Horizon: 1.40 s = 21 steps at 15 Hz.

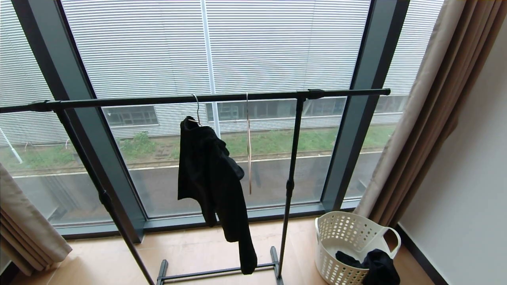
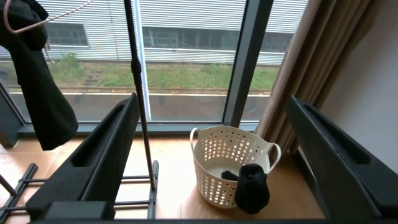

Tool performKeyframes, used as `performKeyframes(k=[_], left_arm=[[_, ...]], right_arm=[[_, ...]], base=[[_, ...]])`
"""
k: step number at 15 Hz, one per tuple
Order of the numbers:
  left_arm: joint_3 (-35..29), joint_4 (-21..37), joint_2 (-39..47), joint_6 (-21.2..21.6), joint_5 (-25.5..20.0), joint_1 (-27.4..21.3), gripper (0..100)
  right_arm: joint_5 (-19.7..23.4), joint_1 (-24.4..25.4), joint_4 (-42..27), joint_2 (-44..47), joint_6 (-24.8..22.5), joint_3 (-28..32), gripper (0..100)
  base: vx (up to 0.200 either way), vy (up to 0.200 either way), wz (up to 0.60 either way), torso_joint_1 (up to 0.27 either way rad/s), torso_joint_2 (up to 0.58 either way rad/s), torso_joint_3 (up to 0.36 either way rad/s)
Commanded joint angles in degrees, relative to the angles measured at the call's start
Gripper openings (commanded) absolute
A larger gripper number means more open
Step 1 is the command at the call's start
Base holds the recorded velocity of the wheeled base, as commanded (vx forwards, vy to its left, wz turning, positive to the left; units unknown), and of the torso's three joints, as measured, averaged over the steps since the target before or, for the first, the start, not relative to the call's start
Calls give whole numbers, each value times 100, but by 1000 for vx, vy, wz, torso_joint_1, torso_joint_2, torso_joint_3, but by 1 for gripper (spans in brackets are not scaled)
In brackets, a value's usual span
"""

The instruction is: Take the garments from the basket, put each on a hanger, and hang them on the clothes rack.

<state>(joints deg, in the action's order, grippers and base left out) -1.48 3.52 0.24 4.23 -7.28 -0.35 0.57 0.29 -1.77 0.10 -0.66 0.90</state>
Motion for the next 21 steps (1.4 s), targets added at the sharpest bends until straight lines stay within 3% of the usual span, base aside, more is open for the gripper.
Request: performKeyframes(k=[1,21], left_arm=[[-2,-1,2,-1,-2,0,100],[-2,-1,2,-10,-2,0,100]], right_arm=[[4,6,1,8,-4,-2,100],[4,6,1,8,-4,-2,100]], base=[[0,0,0,-154,364,188],[0,0,0,-219,488,265]])
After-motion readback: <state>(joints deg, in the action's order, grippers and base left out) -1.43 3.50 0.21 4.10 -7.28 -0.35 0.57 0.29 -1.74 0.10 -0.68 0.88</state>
